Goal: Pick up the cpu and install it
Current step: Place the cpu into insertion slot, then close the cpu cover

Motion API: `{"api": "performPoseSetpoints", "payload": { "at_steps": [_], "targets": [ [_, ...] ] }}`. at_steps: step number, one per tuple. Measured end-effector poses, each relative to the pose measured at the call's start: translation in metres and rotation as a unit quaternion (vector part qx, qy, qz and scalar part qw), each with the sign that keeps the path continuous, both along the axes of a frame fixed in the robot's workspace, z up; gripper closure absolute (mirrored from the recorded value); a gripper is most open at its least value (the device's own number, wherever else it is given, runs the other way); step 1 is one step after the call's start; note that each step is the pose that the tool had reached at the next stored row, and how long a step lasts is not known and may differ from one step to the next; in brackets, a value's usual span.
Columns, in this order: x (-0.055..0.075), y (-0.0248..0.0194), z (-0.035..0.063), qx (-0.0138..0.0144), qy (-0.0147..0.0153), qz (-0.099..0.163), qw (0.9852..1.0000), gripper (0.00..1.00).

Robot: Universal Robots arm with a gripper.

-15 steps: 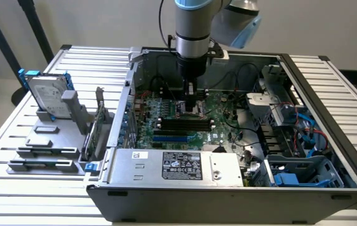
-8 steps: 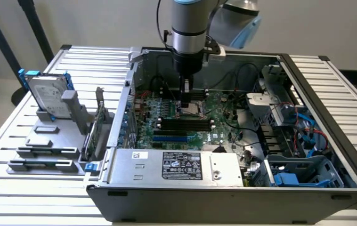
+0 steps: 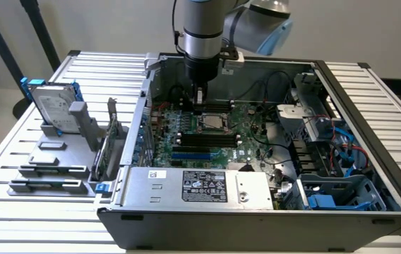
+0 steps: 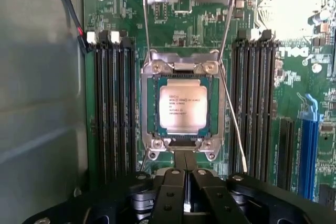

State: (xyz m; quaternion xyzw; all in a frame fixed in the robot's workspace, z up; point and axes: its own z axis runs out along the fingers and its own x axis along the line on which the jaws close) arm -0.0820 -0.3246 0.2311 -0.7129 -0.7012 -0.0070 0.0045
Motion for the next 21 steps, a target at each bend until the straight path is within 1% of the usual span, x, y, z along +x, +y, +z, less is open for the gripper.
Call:
{"api": "performPoseSetpoints", "payload": {
  "at_steps": [1, 18, 20, 21],
  "targets": [
    [-0.0001, 0.0, 0.0, 0.0, 0.0001, 0.0, 1.0, 0.89],
    [-0.0001, 0.0, 0.0, 0.0, 0.0001, 0.0, 1.0, 0.89],
    [0.004, -0.0001, 0.0002, 0.0008, 0.0002, 0.0, 1.0, 0.89],
    [0.0066, -0.0002, 0.0012, 0.0019, 0.0003, 0.0, 1.0, 0.89]
  ]
}}
